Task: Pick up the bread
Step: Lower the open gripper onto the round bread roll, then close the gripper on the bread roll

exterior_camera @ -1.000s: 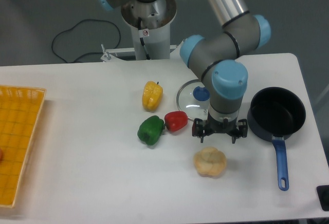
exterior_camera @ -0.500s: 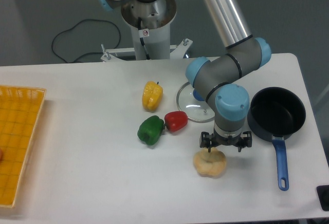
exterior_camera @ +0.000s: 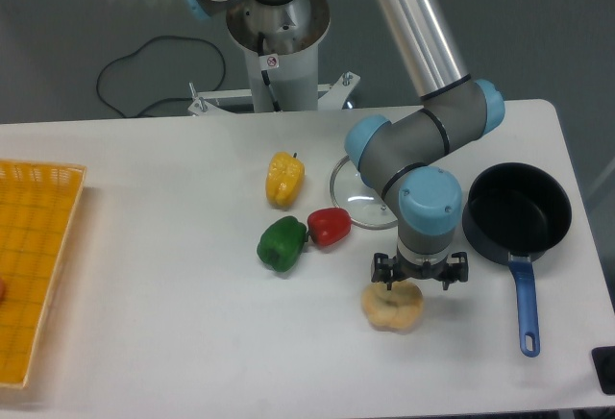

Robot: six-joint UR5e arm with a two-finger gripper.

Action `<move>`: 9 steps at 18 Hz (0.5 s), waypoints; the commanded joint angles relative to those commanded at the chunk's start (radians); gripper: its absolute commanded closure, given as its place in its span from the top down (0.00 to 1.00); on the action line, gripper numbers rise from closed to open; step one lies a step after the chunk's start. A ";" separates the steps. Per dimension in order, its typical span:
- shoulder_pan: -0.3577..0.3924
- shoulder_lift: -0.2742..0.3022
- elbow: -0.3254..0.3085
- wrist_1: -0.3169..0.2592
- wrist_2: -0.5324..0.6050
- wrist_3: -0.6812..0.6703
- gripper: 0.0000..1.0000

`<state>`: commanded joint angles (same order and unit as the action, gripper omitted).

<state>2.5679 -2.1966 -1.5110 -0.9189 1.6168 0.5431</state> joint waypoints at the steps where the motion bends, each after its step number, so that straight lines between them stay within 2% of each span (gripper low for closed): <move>1: -0.002 -0.002 0.002 0.000 0.002 -0.002 1.00; 9: -0.032 -0.002 0.000 -0.002 0.000 -0.014 1.00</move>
<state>2.5357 -2.1982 -1.5110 -0.9204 1.6168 0.5293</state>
